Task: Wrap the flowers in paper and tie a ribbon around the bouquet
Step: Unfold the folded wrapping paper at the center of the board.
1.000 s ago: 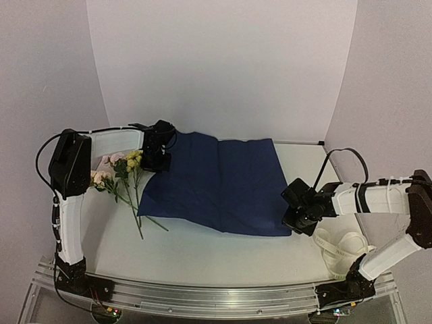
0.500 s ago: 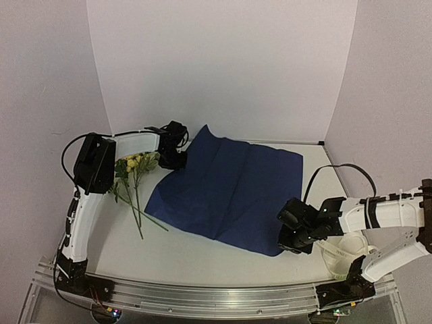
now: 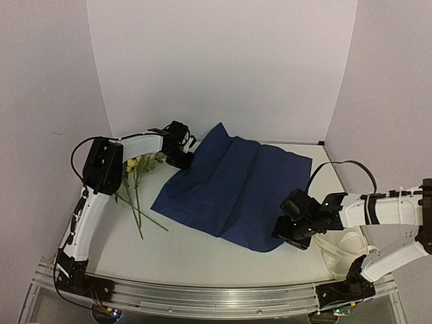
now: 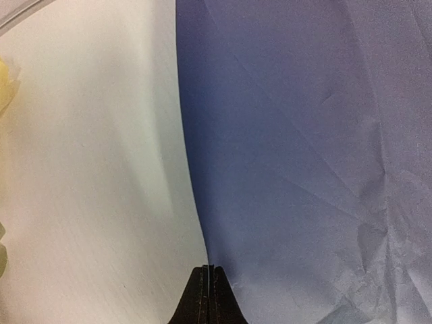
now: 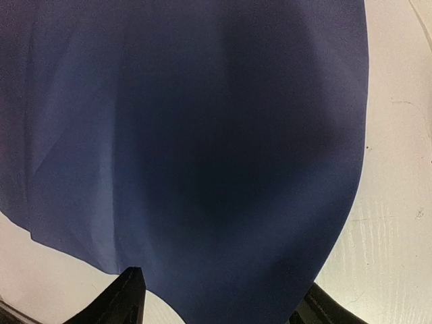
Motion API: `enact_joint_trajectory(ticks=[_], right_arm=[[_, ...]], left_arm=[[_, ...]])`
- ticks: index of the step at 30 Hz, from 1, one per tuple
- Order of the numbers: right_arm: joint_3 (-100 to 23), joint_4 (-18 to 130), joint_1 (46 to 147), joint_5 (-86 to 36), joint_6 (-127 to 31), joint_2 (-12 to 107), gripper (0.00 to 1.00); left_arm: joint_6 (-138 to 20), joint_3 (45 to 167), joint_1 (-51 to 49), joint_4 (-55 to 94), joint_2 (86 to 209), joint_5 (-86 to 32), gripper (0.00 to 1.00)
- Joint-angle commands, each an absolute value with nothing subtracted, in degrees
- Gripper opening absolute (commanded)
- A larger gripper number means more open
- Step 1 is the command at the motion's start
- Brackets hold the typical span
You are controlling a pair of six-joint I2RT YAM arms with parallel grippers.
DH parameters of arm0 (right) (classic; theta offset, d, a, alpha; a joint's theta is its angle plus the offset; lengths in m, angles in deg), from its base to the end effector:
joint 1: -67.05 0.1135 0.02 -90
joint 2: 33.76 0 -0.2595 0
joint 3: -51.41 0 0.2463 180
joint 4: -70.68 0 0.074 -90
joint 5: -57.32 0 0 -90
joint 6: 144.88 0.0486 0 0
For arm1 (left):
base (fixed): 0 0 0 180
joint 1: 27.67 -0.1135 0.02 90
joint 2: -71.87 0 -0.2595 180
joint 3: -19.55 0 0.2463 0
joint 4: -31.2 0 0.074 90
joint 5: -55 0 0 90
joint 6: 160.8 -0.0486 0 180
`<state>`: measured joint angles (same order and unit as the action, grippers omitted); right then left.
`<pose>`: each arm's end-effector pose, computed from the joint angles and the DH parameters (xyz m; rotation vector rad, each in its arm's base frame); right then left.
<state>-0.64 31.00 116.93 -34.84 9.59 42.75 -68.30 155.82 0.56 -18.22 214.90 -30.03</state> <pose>0.1542 0.1801 0.1536 0.3703 2.7962 0.5153 0.4738 -0.2592 0.1389 0.6069 2.5047 -0.3154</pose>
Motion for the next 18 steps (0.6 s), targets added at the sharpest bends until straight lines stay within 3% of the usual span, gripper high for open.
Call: enact_joint_trajectory(ticks=[1,8,11,16,18], right_arm=[[0.7,32.0,116.3,-34.1,8.0,42.7,0.7],[3.9,31.9,116.3,-35.9,8.9,38.3,0.84],[3.9,32.0,116.3,-35.6,8.2,38.9,0.84],[1.8,32.6,116.5,-34.9,7.2,42.5,0.73],[2.3,32.0,116.4,-35.7,7.9,42.9,0.75]], left_arm=[[-71.6,159.9,-0.3,-16.9,215.7,-27.7,0.0],[-75.4,159.7,-0.7,-17.5,216.1,-28.9,0.0],[-77.1,159.7,-1.0,-17.5,215.7,-27.8,0.0],[-78.6,161.0,-1.5,-18.5,216.1,-26.5,0.0],[-79.6,161.1,-1.7,-18.9,216.2,-26.0,0.0]])
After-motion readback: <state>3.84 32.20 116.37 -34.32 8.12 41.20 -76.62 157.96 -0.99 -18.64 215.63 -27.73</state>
